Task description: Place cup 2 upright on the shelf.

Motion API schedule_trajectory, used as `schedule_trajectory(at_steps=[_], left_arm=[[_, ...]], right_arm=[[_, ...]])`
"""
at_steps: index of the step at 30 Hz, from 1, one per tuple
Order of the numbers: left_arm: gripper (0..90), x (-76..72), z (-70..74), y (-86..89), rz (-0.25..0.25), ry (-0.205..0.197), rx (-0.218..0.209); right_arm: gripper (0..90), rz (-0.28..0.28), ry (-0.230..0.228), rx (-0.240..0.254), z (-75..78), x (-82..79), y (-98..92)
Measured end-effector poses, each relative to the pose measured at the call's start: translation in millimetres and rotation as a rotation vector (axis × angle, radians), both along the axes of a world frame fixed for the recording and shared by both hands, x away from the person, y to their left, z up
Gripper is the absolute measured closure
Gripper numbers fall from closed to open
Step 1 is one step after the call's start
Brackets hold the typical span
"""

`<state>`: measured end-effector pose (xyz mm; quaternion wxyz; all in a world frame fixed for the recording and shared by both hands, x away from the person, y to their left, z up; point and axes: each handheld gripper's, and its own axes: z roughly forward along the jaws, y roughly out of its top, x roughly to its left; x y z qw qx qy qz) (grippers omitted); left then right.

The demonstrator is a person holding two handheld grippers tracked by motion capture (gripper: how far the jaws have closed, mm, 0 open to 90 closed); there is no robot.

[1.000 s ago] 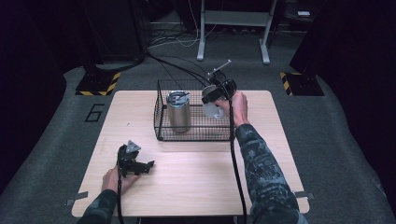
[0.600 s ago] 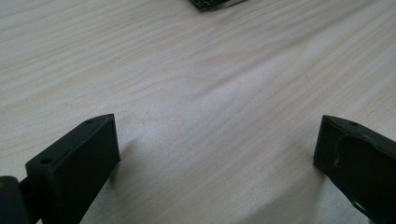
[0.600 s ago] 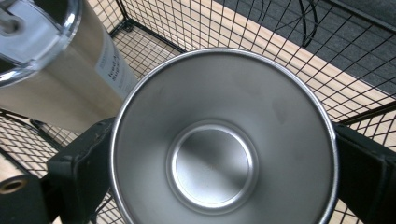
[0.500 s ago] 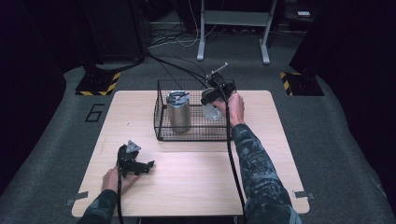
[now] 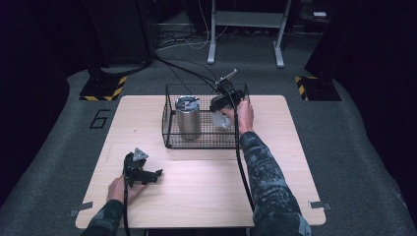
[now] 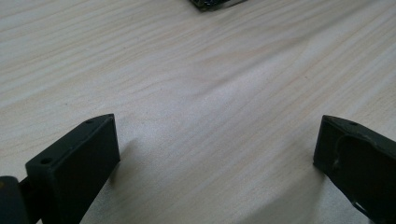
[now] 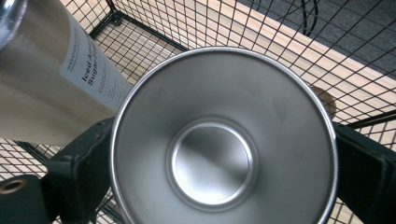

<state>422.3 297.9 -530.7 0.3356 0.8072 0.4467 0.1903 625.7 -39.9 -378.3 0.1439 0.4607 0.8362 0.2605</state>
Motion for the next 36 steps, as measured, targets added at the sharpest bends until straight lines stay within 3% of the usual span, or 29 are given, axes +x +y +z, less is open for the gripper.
schedule_trajectory(at_steps=[22, 34, 36], left_arm=[[0.0, 0.3, 0.4, 0.6, -0.006, 0.001, 0.011], [0.0, 0.3, 0.4, 0.5, -0.006, 0.0, 0.011], [0.0, 0.3, 0.4, 0.5, -0.006, 0.0, 0.011]], right_arm=[[5.3, -0.025, 0.044, -0.01, -27.1, 5.0, 8.9], [5.1, -0.027, 0.069, -0.044, -35.0, 6.2, 10.5], [5.1, -0.019, 0.056, -0.052, -37.3, 6.3, 12.5]])
